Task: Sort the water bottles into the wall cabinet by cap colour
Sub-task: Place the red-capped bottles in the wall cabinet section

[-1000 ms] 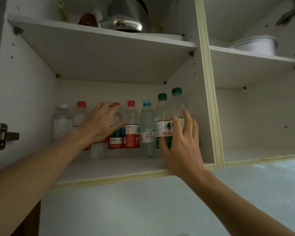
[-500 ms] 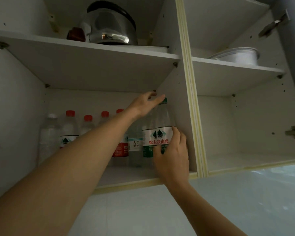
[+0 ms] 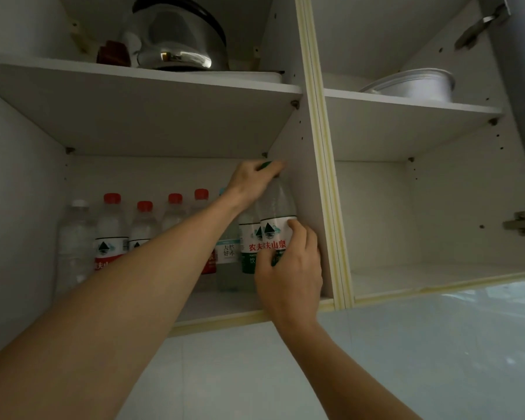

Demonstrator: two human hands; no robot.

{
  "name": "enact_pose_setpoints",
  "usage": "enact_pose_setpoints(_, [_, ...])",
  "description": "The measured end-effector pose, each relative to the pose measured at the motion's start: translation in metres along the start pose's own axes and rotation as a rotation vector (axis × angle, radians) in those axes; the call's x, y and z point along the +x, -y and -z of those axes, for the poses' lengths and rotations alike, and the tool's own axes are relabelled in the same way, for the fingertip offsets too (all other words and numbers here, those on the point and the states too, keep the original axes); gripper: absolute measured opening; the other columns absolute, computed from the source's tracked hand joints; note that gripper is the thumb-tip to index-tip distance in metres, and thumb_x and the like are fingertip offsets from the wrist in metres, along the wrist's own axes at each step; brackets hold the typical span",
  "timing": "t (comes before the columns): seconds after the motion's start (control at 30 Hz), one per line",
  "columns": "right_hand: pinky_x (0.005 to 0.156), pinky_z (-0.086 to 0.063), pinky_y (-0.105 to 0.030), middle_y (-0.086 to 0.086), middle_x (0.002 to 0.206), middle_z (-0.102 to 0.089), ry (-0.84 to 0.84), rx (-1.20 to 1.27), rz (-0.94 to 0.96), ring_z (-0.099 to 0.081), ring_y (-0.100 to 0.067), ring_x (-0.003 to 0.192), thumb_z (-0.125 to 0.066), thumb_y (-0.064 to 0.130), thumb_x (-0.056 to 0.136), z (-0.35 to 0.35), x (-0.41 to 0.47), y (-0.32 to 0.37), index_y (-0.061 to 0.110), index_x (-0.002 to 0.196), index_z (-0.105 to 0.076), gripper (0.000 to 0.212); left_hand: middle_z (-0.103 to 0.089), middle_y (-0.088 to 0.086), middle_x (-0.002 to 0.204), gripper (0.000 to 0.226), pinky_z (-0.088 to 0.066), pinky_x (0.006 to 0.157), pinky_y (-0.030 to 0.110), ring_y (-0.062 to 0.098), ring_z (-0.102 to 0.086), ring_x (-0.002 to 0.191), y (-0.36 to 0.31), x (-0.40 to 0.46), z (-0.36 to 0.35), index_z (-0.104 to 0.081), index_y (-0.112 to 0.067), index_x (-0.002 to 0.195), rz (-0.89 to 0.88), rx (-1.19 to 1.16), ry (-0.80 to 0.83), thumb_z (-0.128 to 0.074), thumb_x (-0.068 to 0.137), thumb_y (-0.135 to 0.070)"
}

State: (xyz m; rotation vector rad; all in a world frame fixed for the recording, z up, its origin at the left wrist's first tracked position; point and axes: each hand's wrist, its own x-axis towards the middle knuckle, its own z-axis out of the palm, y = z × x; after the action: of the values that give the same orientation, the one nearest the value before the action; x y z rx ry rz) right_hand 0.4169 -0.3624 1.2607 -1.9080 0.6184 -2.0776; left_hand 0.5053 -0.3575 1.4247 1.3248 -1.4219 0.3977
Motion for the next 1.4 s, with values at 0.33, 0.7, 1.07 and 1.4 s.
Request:
enact_pose_setpoints(0.33, [0.079, -0.051, -0.028, -0.001, 0.135, -0.046, -0.020, 0.204, 0.159, -0.051, -0.014, 0.112, -0.036, 0.053, 0.090, 0.011, -0.003, 0.005, 0.017, 0.148, -0.034, 0.068, -0.039, 0.001, 0.052, 0.053, -0.029, 0.050, 0.028, 0.015, -0.035, 0.046, -0.036, -0.017, 0.040, -0.051, -0.010, 0.061, -0.080, 0.126, -0.104, -0.056, 0.099, -0.046])
enact_pose_setpoints(0.7, [0.087, -0.049, -0.037, -0.004, 0.140, -0.043, 0.113, 0.166, 0.169, -0.049, -0.017, 0.118, -0.026, 0.061, 0.089, 0.016, -0.008, 0.002, 0.020, 0.146, -0.034, 0.071, -0.052, 0.021, 0.132, 0.059, -0.045, 0.073, 0.035, 0.018, -0.054, 0.081, -0.037, -0.053, 0.132, -0.060, -0.005, 0.068, 0.133, 0.664, -0.215, -0.050, 0.098, -0.055])
enact_pose_setpoints(1.07, [0.082, -0.037, -0.028, -0.001, 0.131, -0.048, 0.156, 0.087, 0.251, -0.042, -0.009, 0.111, -0.026, 0.059, 0.089, 0.007, -0.008, 0.010, 0.019, 0.141, -0.041, 0.067, -0.040, 0.021, 0.148, 0.066, -0.049, 0.081, 0.043, 0.035, -0.059, 0.096, 0.016, -0.076, 0.206, -0.055, -0.006, 0.070, 0.350, 1.053, -0.362, -0.040, 0.100, -0.062])
enact_pose_setpoints(1.4, [0.083, -0.041, -0.029, -0.001, 0.134, -0.044, 0.200, -0.045, 0.303, -0.043, -0.014, 0.116, -0.030, 0.063, 0.088, 0.003, -0.006, 0.006, 0.023, 0.142, -0.035, 0.067, -0.041, 0.020, 0.147, 0.065, -0.038, 0.099, 0.052, 0.043, -0.041, 0.127, 0.045, -0.064, 0.221, -0.064, -0.003, 0.110, 0.415, 1.065, -0.366, -0.043, 0.097, -0.063])
